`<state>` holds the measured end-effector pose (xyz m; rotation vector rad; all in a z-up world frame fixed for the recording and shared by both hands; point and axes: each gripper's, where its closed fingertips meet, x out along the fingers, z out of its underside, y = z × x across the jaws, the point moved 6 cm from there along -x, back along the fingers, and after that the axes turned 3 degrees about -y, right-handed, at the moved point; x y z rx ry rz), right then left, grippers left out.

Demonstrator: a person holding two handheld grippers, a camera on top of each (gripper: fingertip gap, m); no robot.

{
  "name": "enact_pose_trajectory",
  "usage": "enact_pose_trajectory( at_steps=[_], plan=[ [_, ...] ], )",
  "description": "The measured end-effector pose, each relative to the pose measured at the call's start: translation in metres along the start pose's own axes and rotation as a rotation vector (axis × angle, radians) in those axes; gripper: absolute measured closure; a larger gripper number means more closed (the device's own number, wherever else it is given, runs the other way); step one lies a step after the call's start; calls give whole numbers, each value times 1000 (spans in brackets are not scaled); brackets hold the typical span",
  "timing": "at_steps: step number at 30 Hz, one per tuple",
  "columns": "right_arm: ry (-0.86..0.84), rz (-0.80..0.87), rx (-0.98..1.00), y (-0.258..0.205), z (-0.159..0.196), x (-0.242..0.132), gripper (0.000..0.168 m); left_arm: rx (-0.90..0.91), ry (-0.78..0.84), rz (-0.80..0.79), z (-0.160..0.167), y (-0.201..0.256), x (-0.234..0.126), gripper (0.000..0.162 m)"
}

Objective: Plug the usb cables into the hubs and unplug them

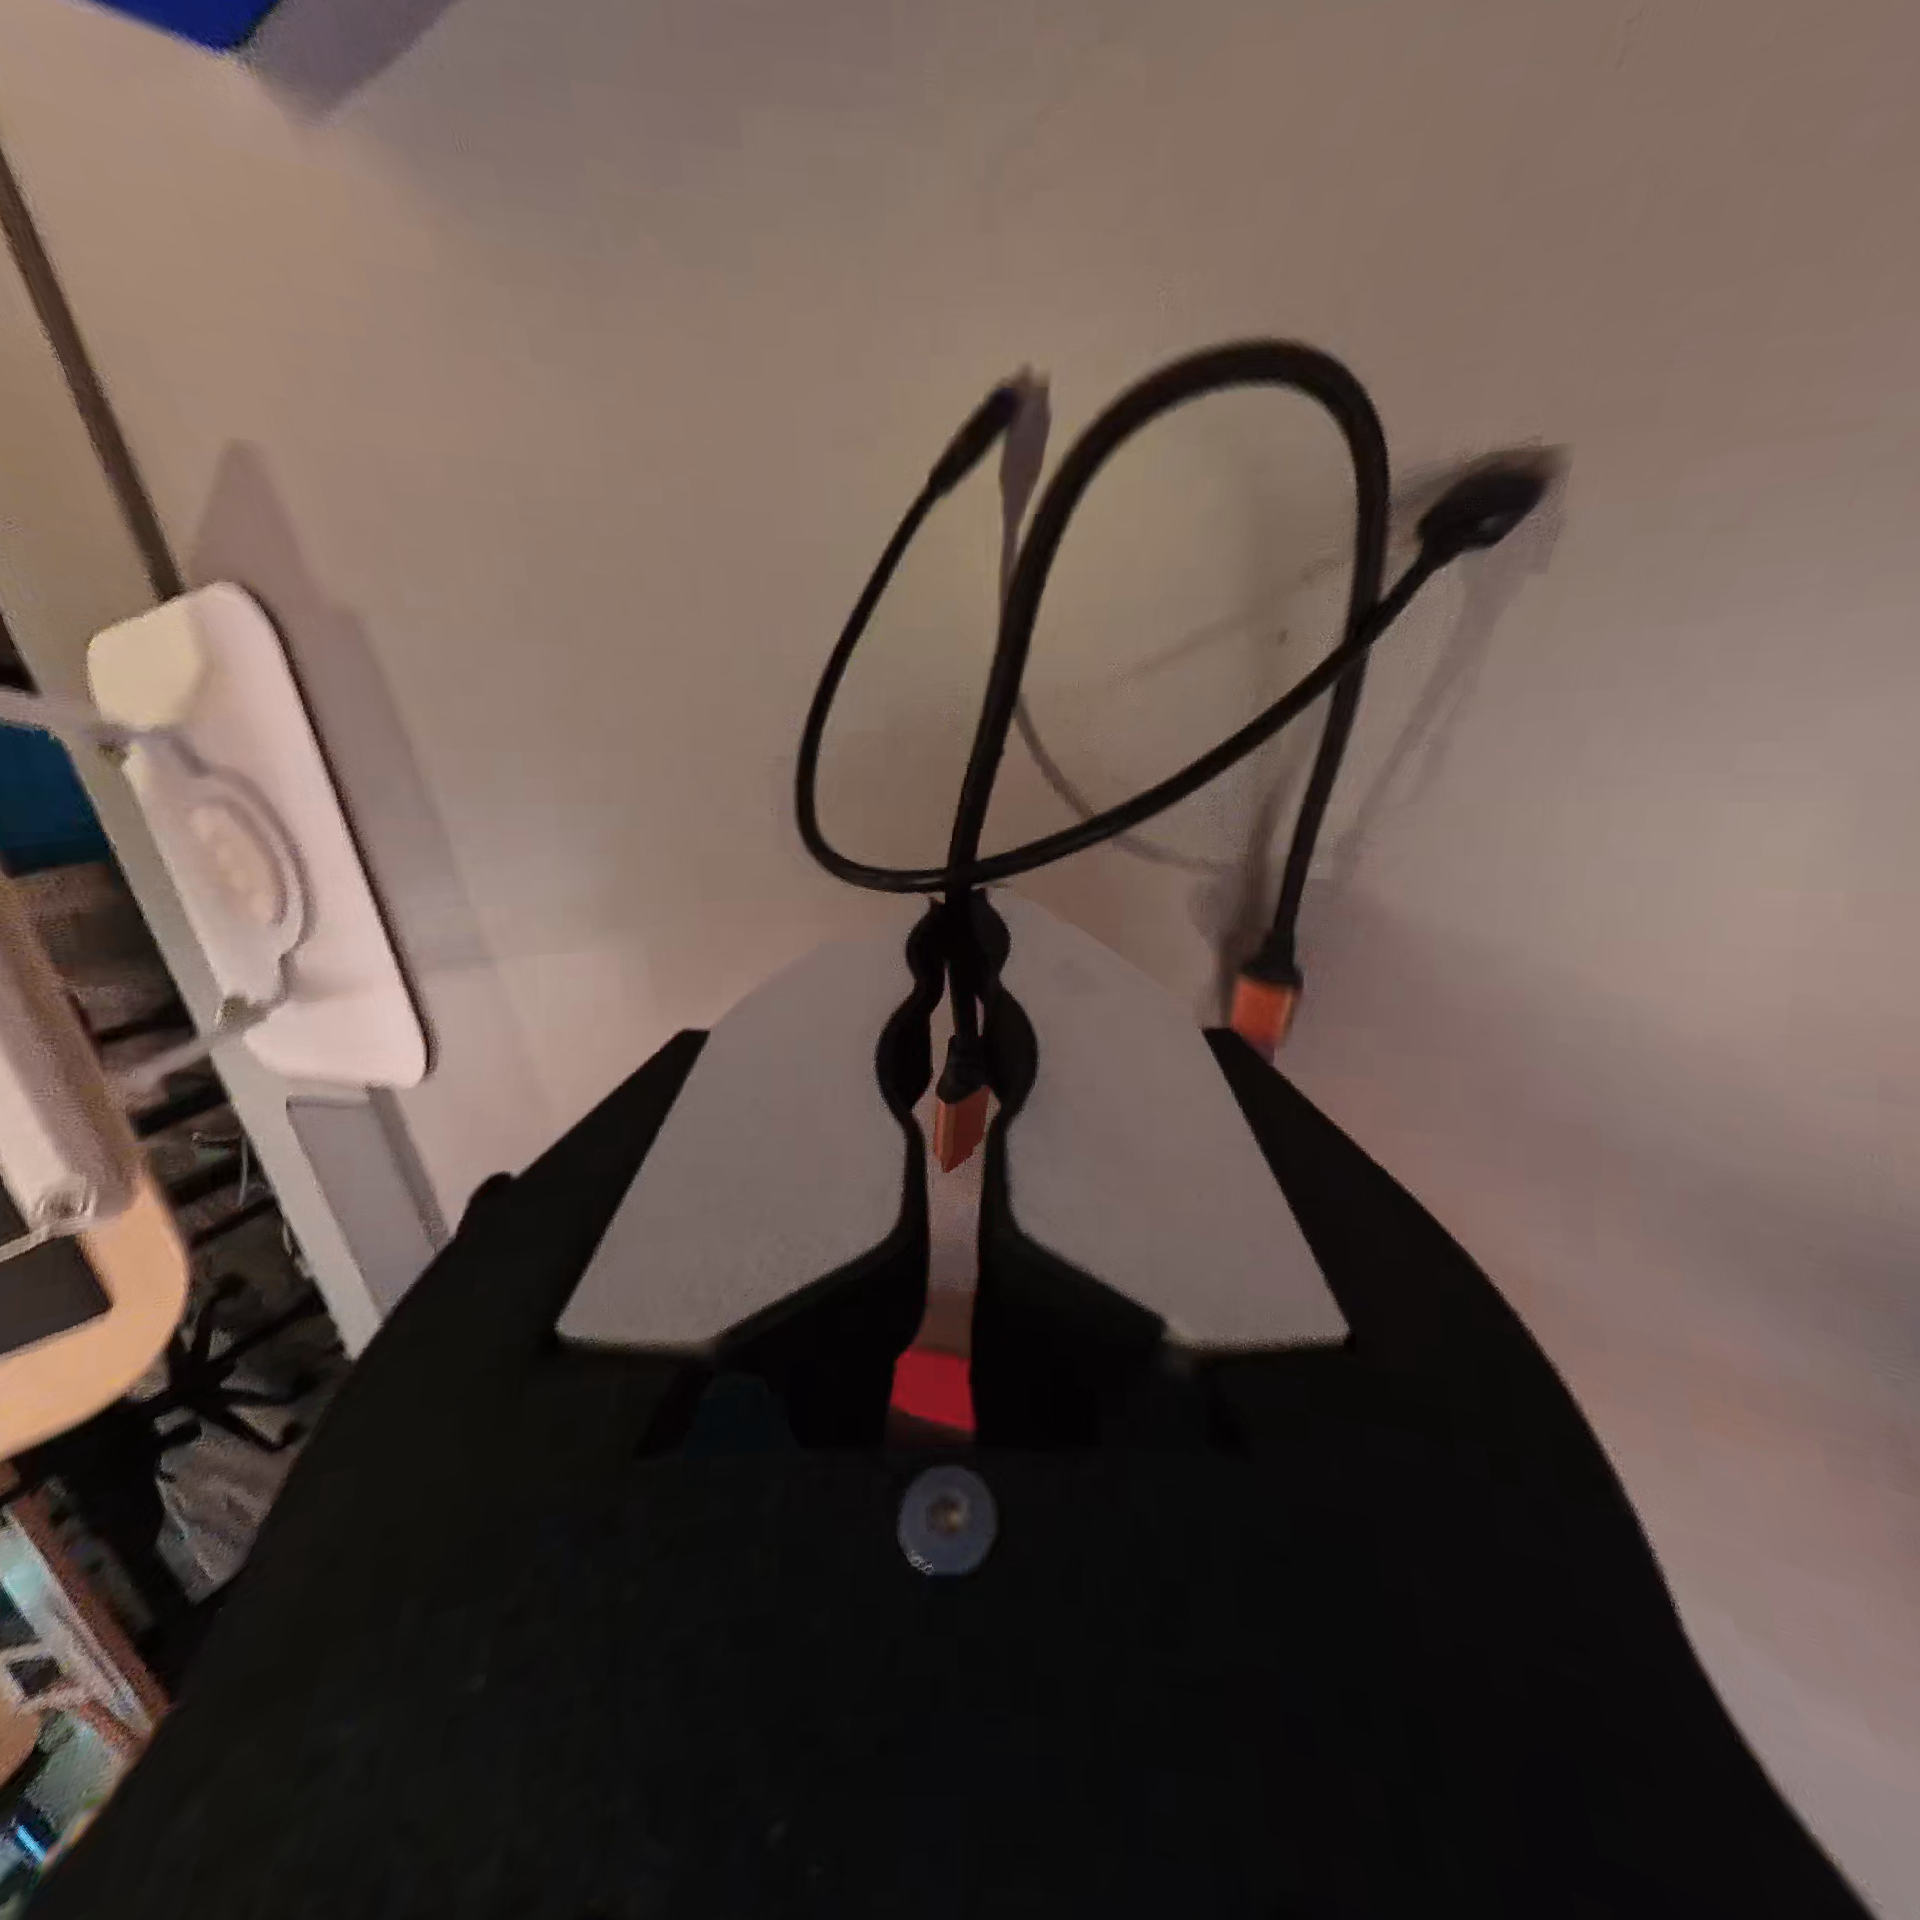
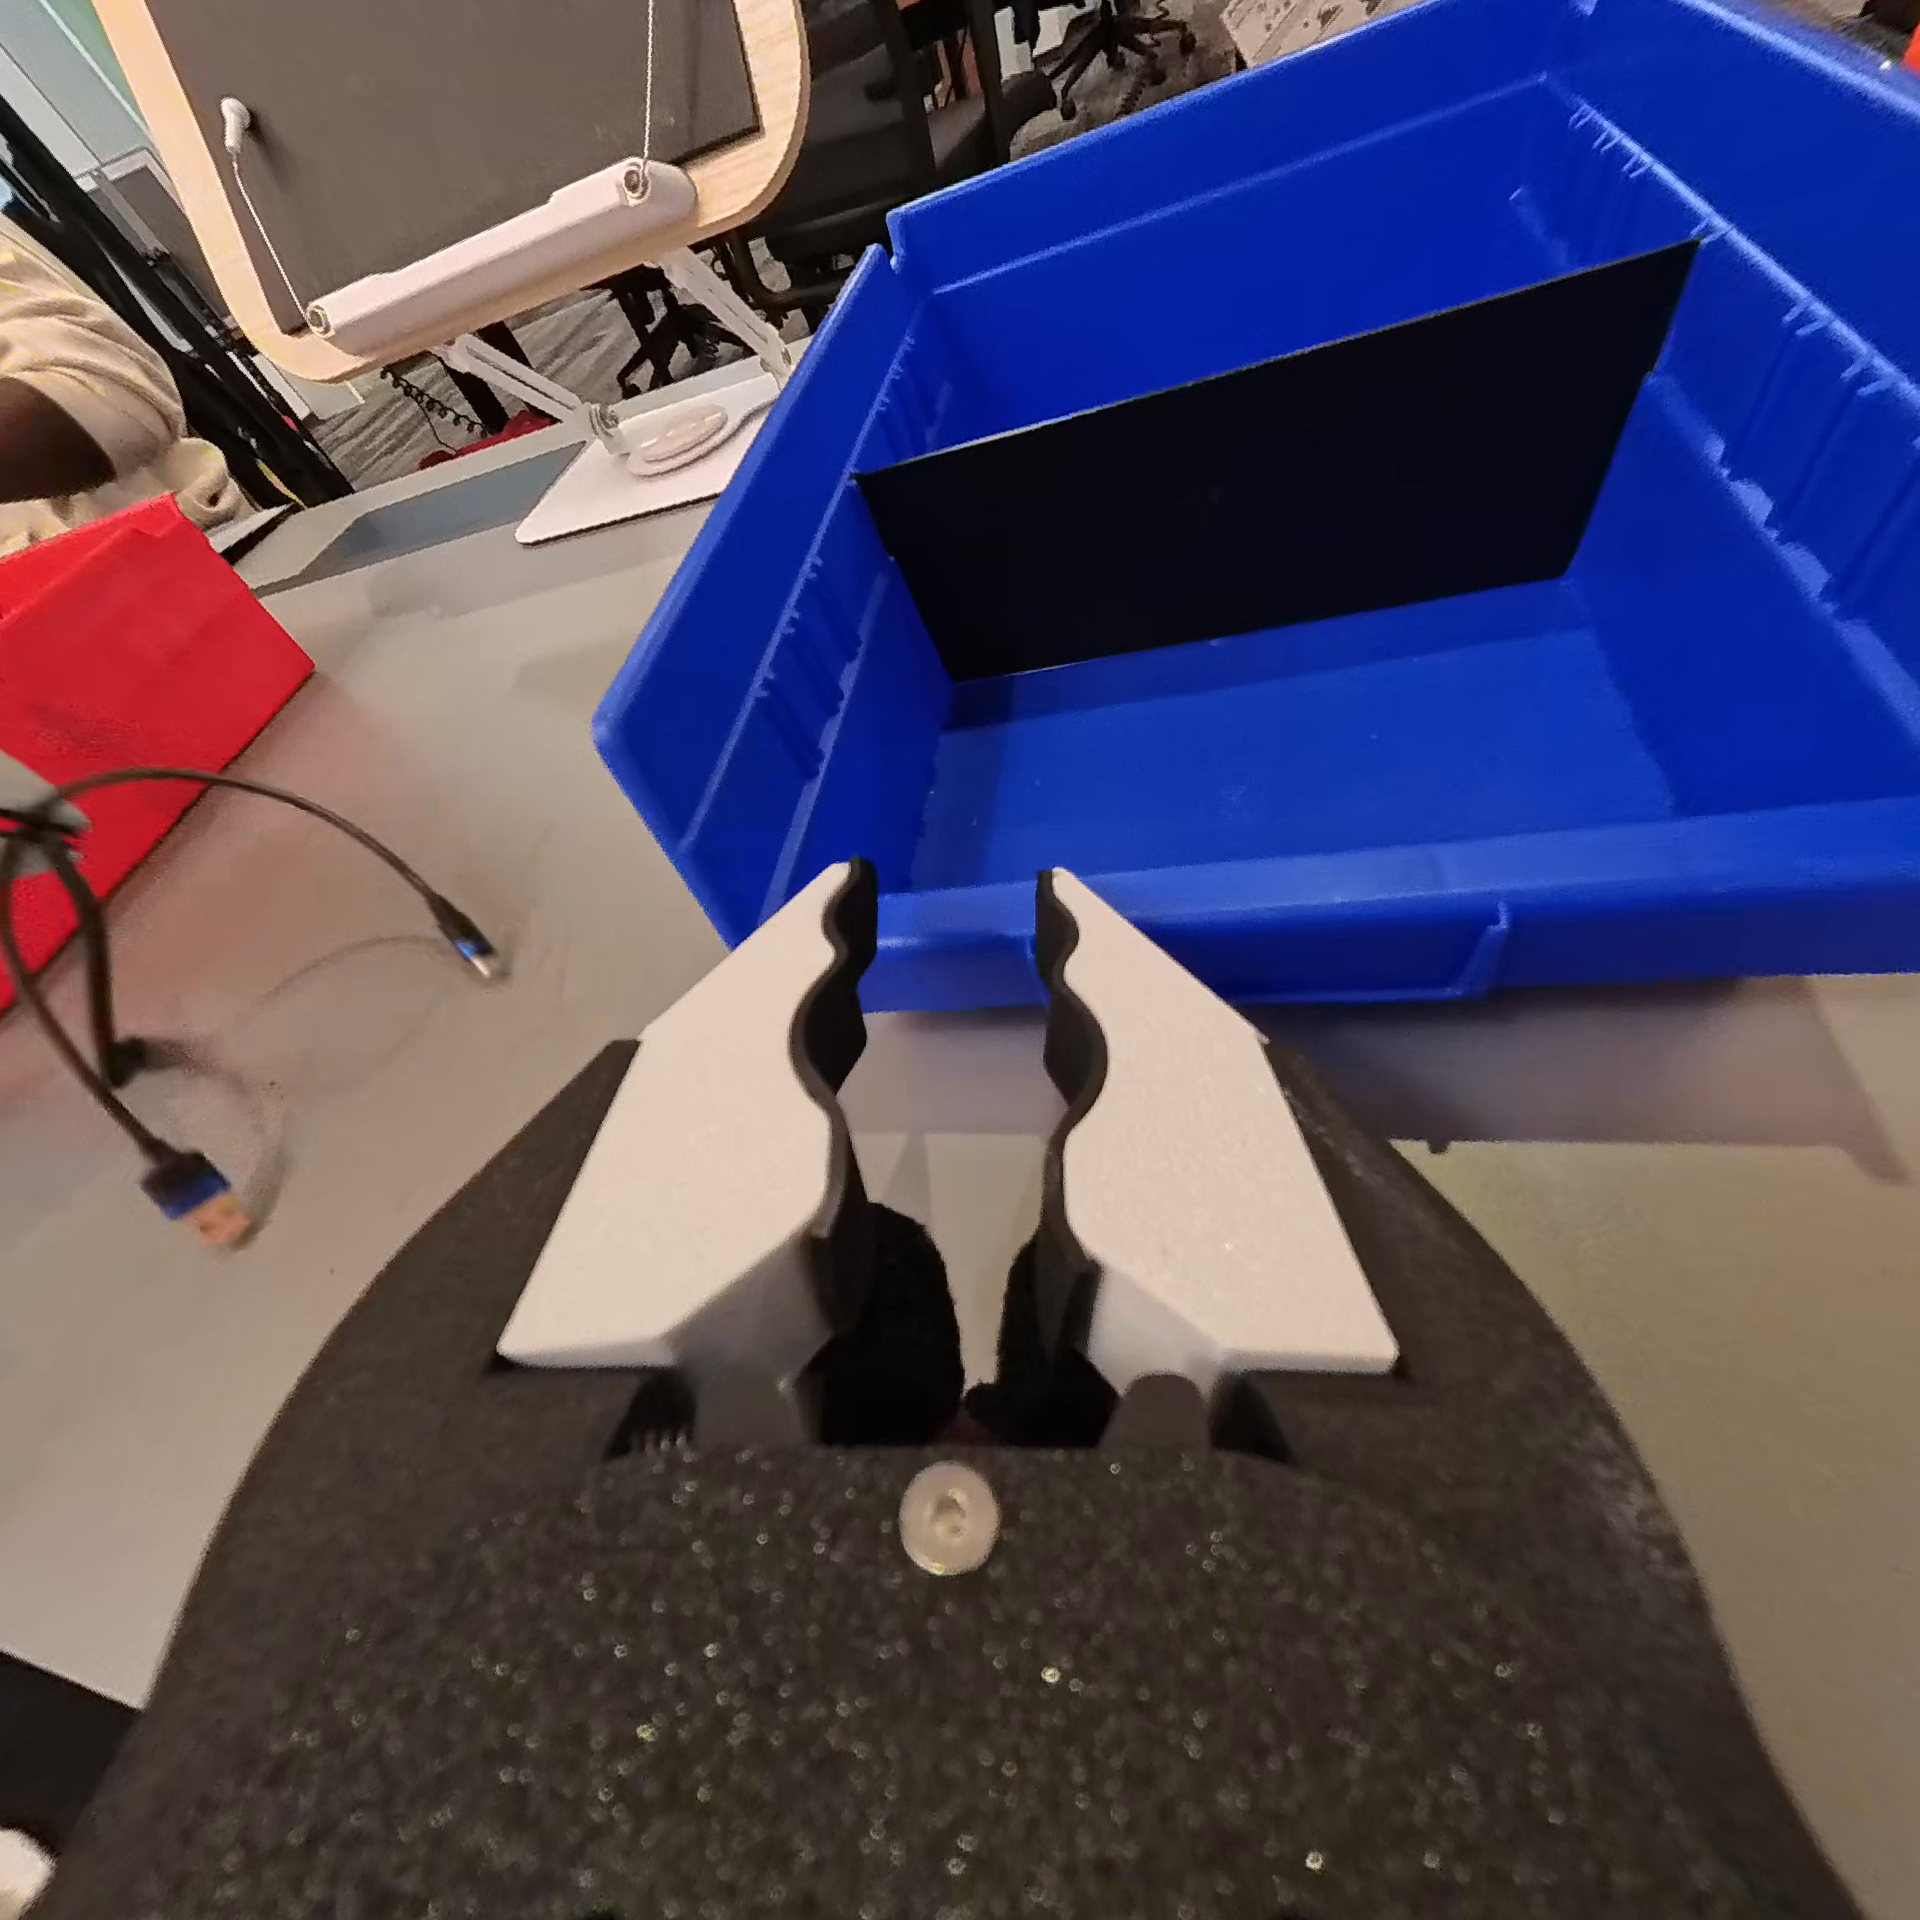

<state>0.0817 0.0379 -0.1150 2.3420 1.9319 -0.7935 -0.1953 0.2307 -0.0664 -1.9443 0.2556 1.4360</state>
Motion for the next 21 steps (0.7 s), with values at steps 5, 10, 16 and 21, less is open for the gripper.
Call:
enact_pose_trajectory(
  at_steps=[5,10,16,21],
  plan=[
    [0,-3,2,0,0,1,140,-4,55,50,-35,6,30,159],
    [1,-4,5,0,0,-1,140,-17,-67,121,-27,20,57,158],
    [56,19,-75,-12,-6,-13,140,-161,5,156,2,25,38,144],
    [178,-22,-195,-51,-19,-29,140,-248,78,86,47,17,-9,144]
  ],
)
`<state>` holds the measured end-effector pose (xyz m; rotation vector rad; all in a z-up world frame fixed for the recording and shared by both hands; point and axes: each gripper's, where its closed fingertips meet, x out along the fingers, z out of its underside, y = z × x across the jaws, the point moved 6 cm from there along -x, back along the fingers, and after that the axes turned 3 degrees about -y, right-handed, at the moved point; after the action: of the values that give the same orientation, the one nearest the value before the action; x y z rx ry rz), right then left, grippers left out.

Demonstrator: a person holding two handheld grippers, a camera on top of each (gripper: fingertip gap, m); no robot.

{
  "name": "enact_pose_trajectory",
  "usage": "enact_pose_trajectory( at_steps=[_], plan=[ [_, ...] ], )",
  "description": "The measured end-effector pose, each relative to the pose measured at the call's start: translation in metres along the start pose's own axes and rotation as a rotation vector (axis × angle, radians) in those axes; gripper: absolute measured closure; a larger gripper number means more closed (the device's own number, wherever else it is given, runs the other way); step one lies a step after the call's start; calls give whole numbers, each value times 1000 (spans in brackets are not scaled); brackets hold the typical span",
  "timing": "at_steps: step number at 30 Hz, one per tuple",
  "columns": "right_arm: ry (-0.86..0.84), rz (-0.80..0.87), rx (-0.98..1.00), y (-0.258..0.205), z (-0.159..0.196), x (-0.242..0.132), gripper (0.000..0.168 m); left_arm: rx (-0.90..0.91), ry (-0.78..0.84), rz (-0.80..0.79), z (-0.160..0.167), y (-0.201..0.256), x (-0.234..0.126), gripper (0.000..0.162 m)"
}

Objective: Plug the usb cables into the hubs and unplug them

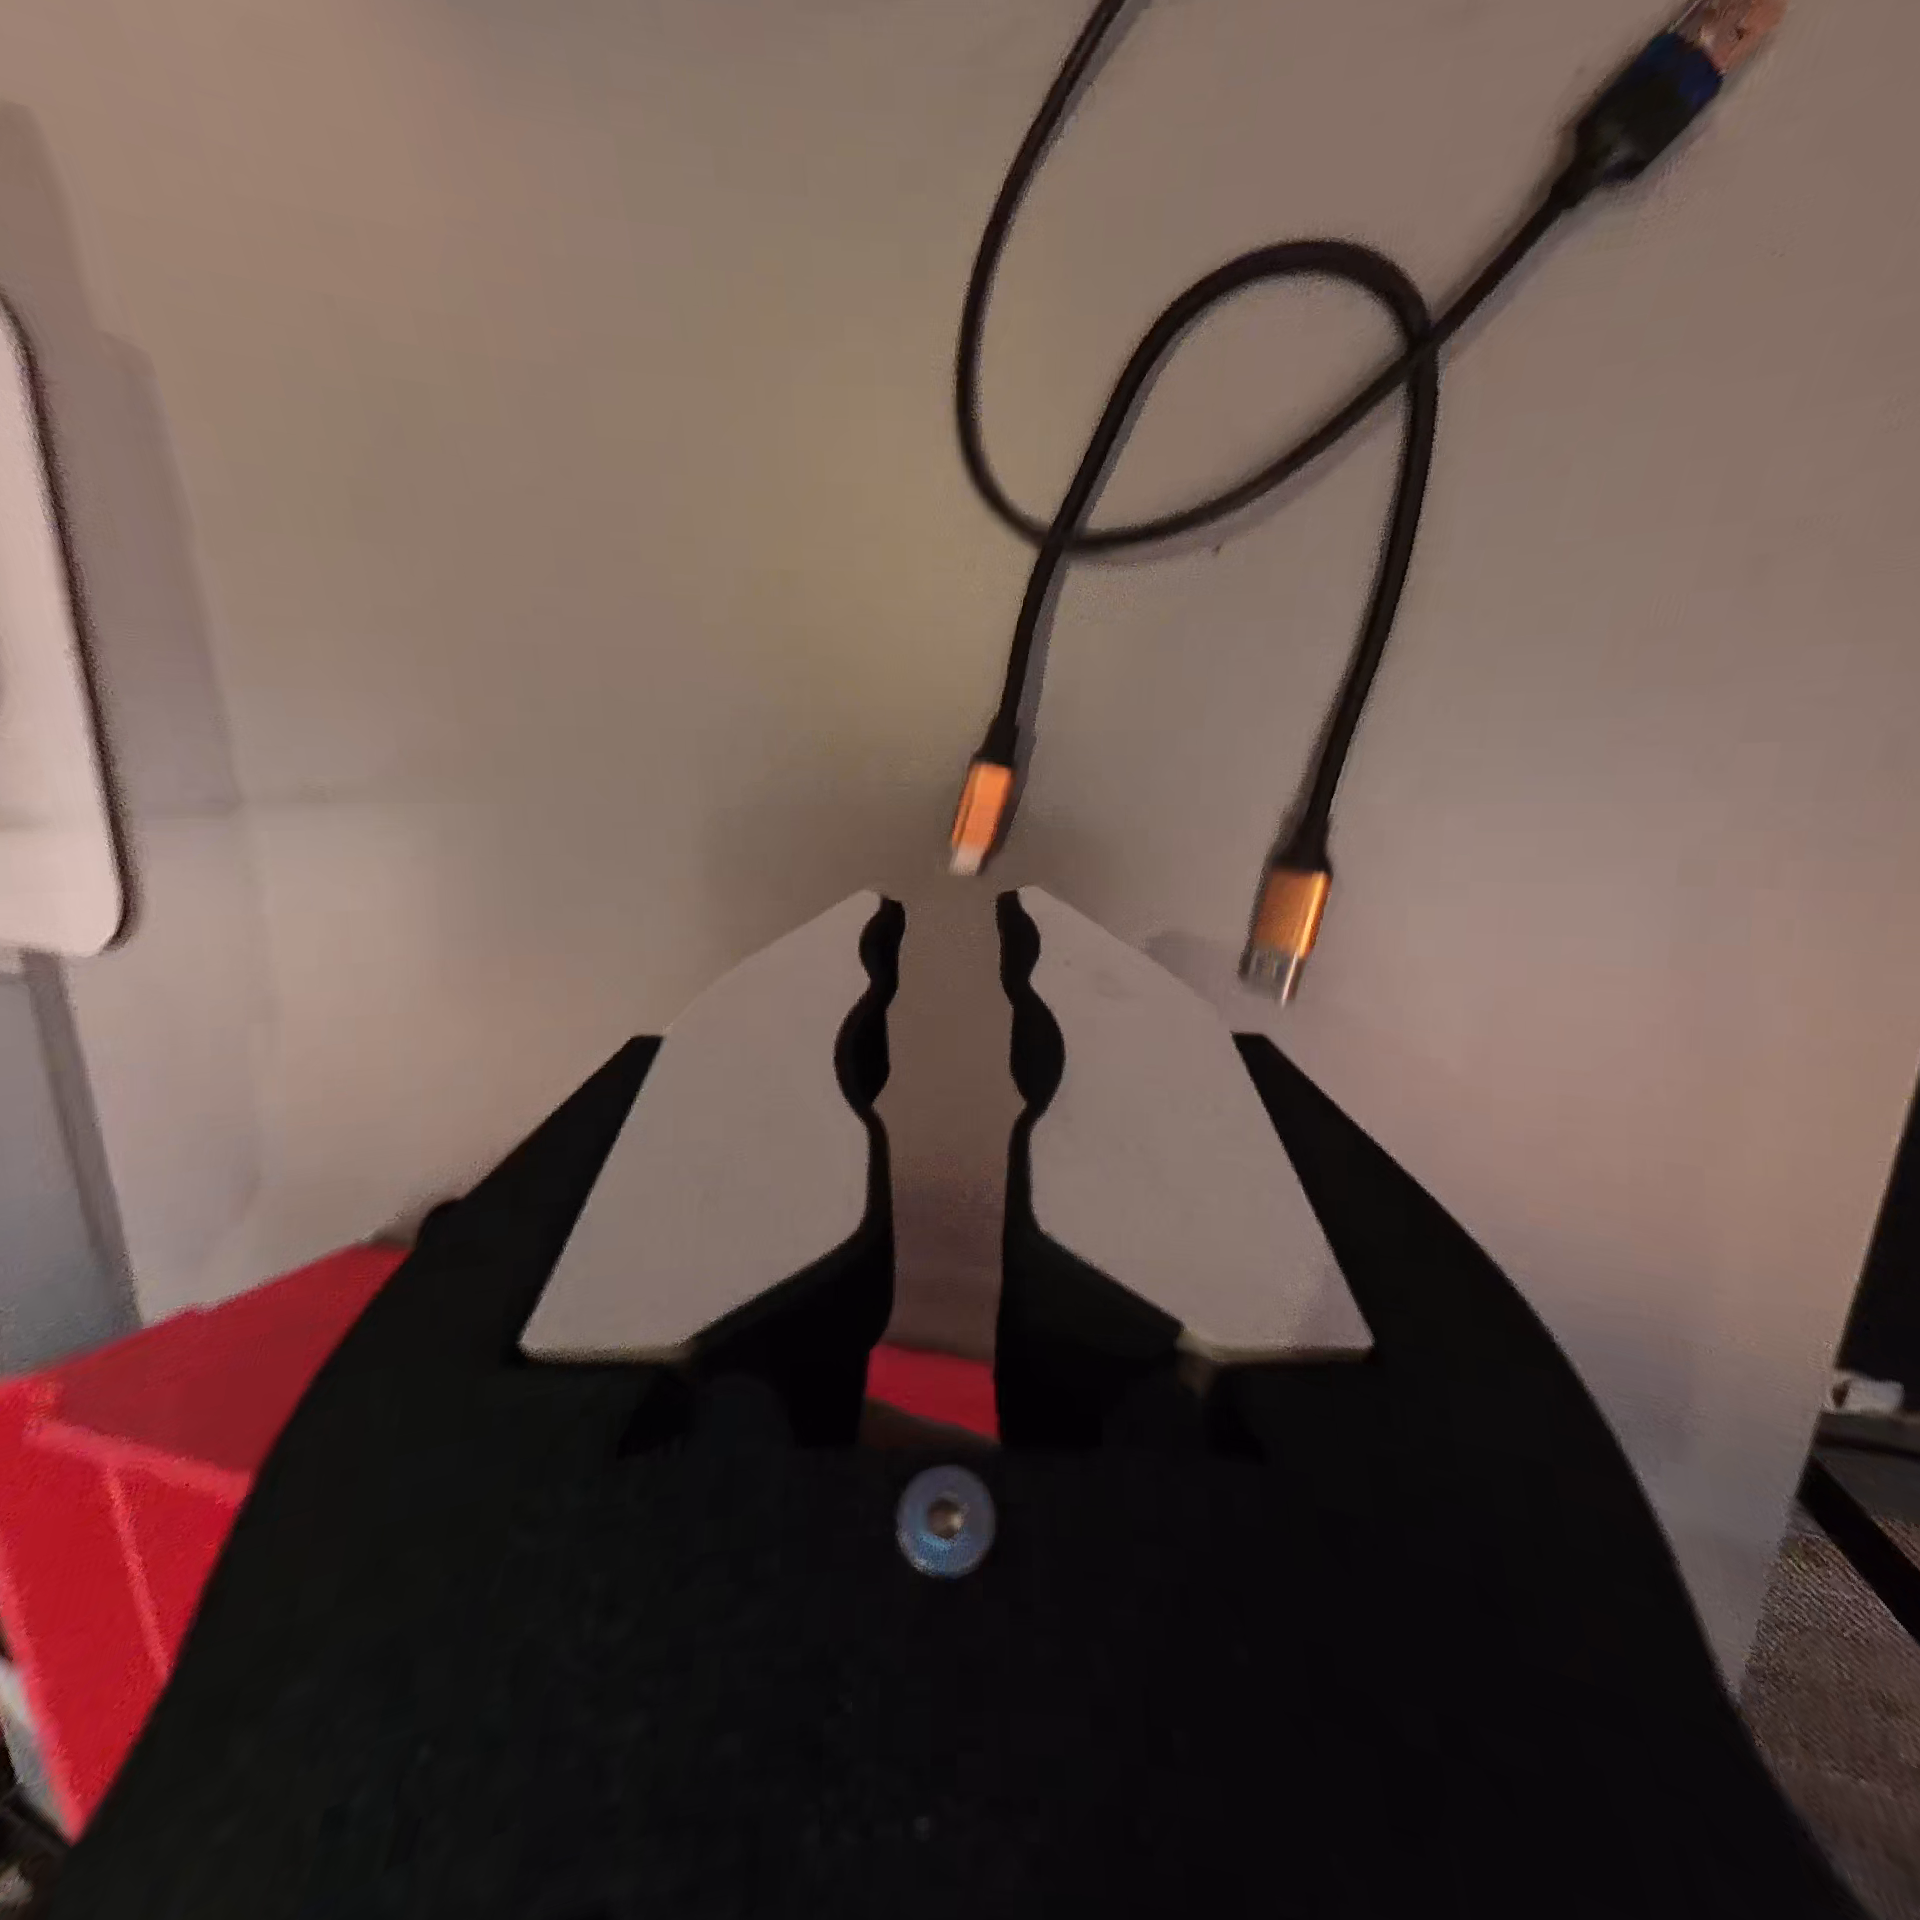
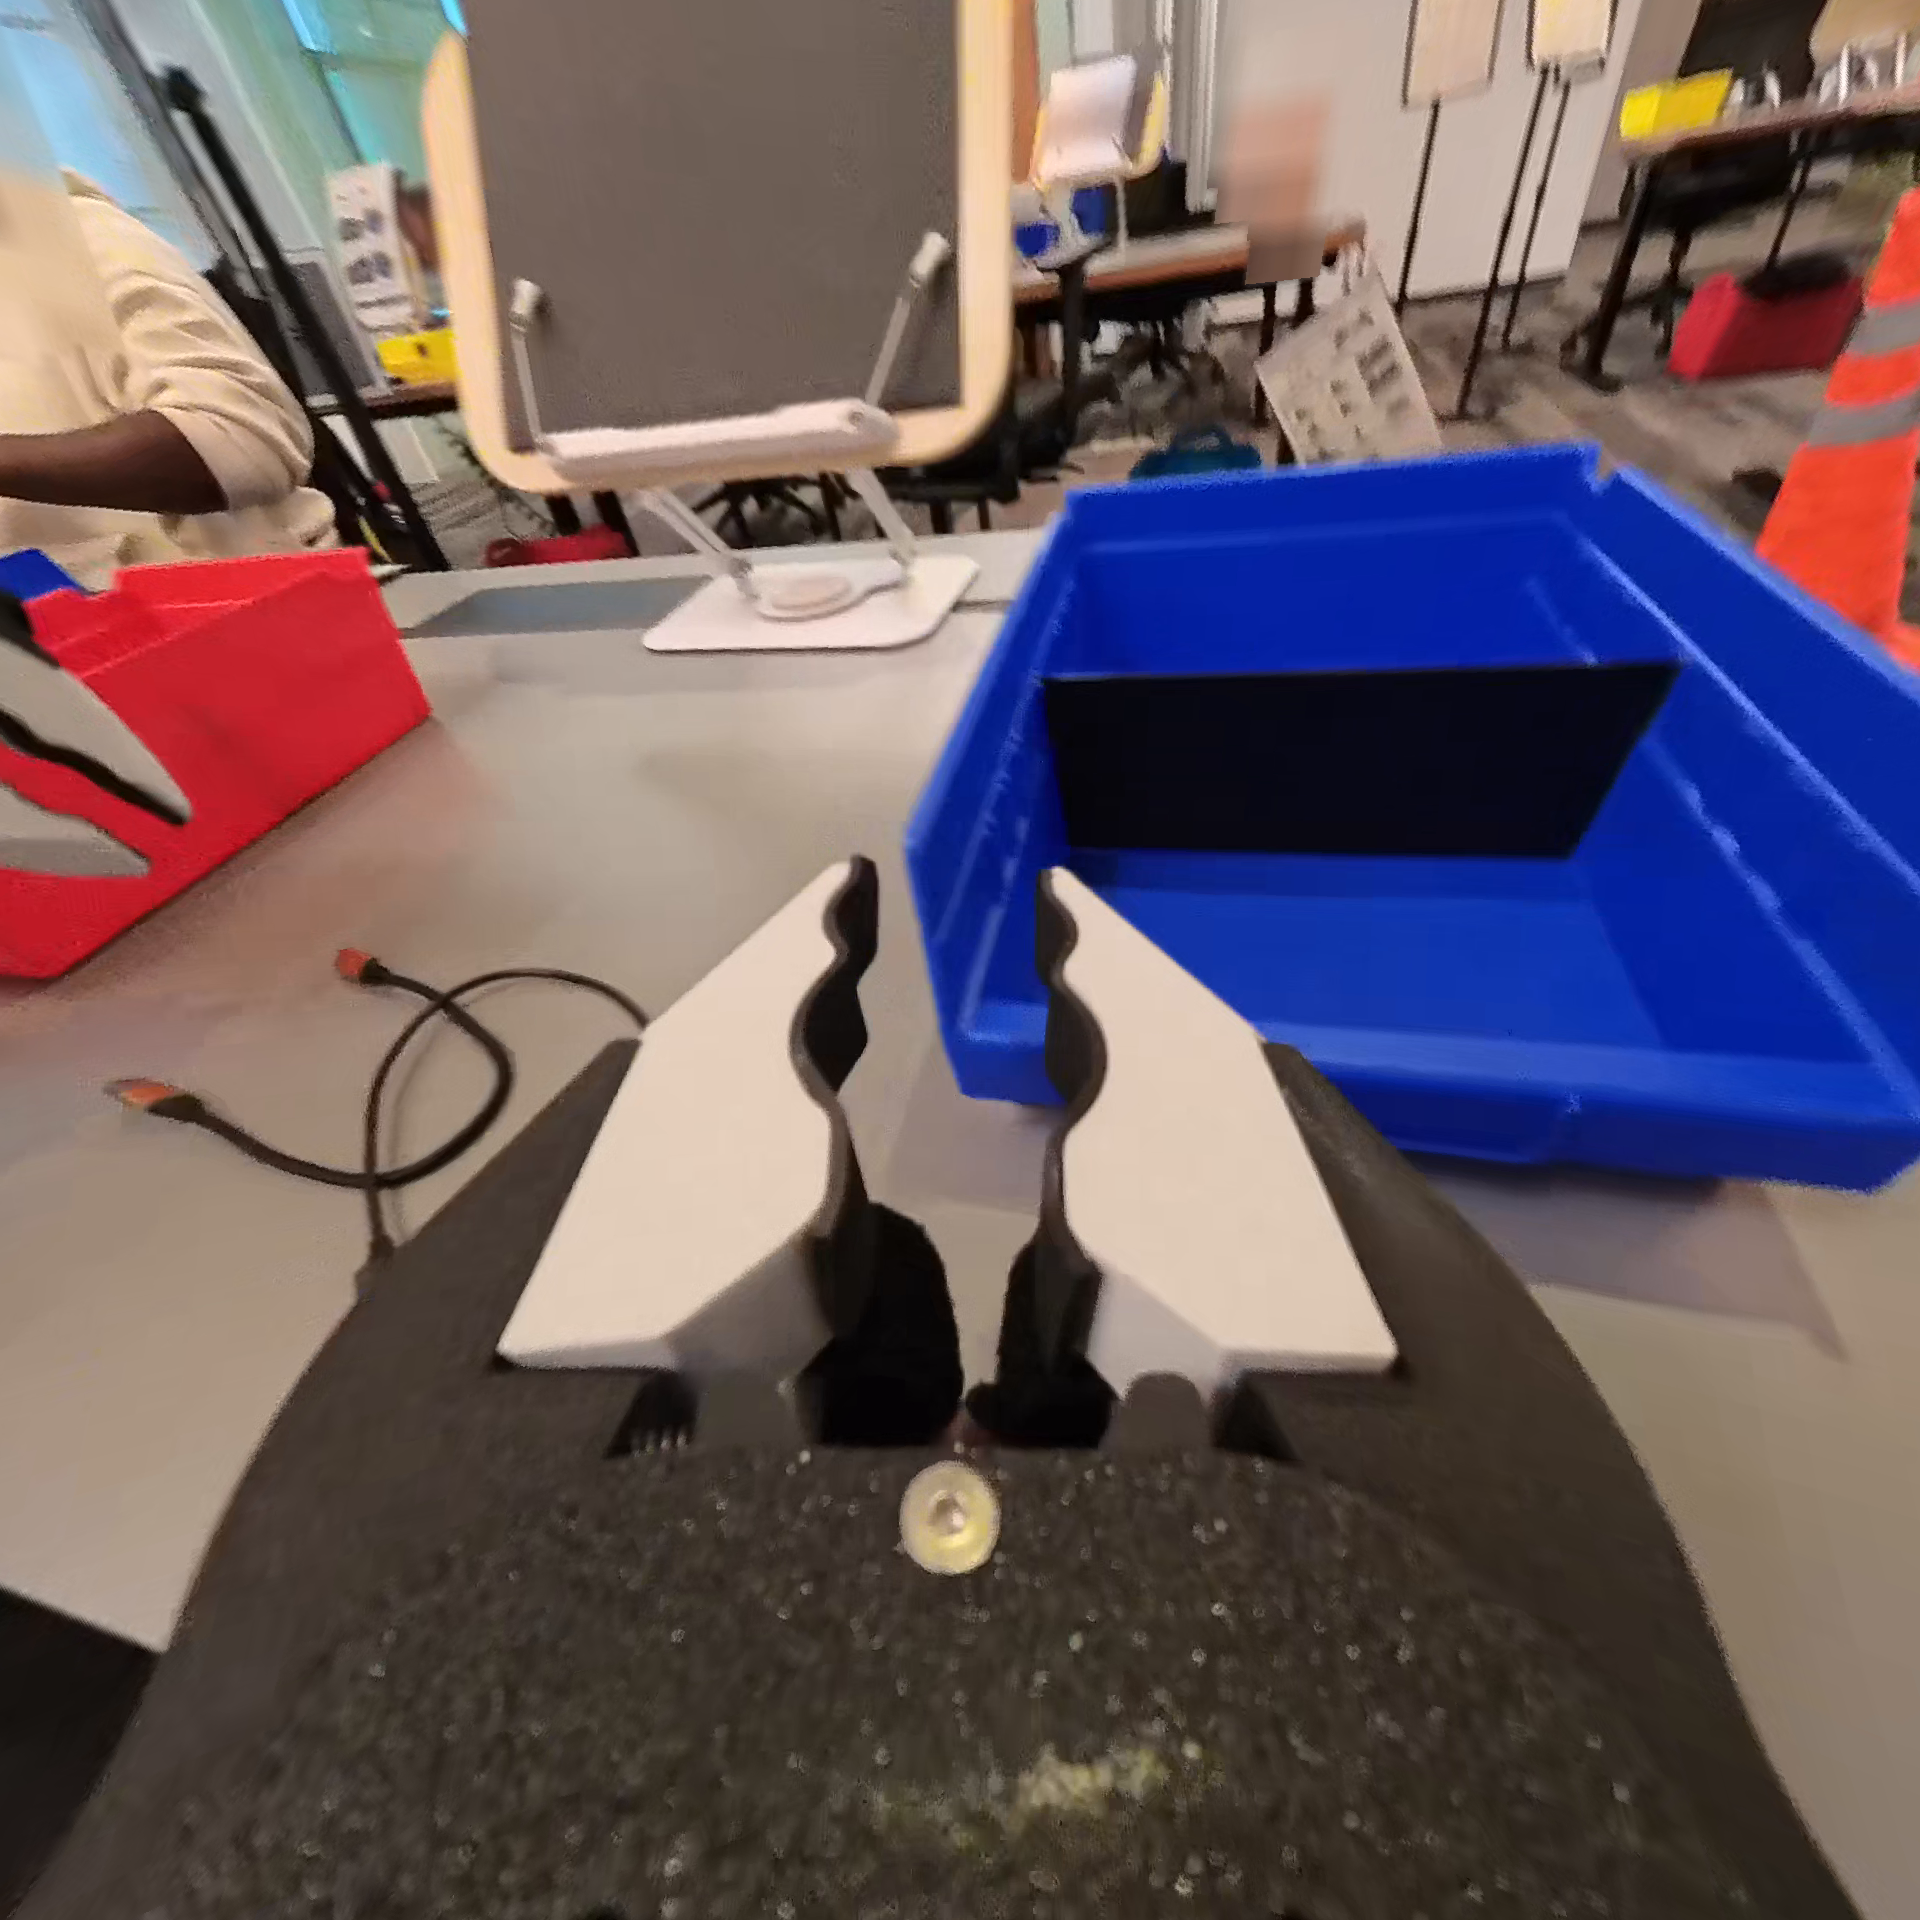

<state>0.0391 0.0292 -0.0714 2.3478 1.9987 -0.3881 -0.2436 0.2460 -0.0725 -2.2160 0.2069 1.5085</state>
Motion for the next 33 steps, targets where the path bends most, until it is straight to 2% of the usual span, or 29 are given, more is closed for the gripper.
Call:
enact_pose_trajectory(
  at_steps=[4,8,11,14,18,19,21,22,24,26,27,30,31,32,33],
  plan=[
    [36,-110,-106,-38,-3,0,140,-109,24,-97,52,-31,-53,146],
    [16,-233,-181,-73,10,9,140,-258,-110,-246,129,-87,-99,149],
    [-8,-334,-156,-90,18,16,140,-374,-164,-253,172,-126,-113,142],
    [-5,-373,-138,-93,18,25,140,-425,-194,-180,197,-153,-101,139],
    [-36,-378,-76,-87,21,40,140,-445,-430,-86,230,-176,-60,135],
    [-49,-383,-44,-85,22,43,140,-528,-483,-49,238,-179,-48,133],
    [-62,-402,33,-84,23,48,140,-804,-562,17,251,-186,-27,123],
    [-66,-415,65,-84,23,49,140,-950,-571,9,255,-190,-19,122],
    [-74,-437,94,-84,24,51,140,-1164,-491,50,254,-191,-6,124],
    [-80,-456,88,-84,23,53,140,-1228,-473,75,254,-184,5,119],
    [-83,-468,82,-85,23,54,140,-1244,-519,37,258,-181,9,112],
    [-102,-519,70,-87,23,56,139,-1291,-635,-25,270,-172,22,109],
    [-114,-533,65,-88,24,57,139,-1321,-618,-19,270,-170,26,111],
    [-121,-544,59,-88,25,57,138,-1350,-585,-17,268,-170,28,121],
    [-124,-551,53,-88,26,56,138,-1369,-571,-22,267,-171,29,124]
  ],
)
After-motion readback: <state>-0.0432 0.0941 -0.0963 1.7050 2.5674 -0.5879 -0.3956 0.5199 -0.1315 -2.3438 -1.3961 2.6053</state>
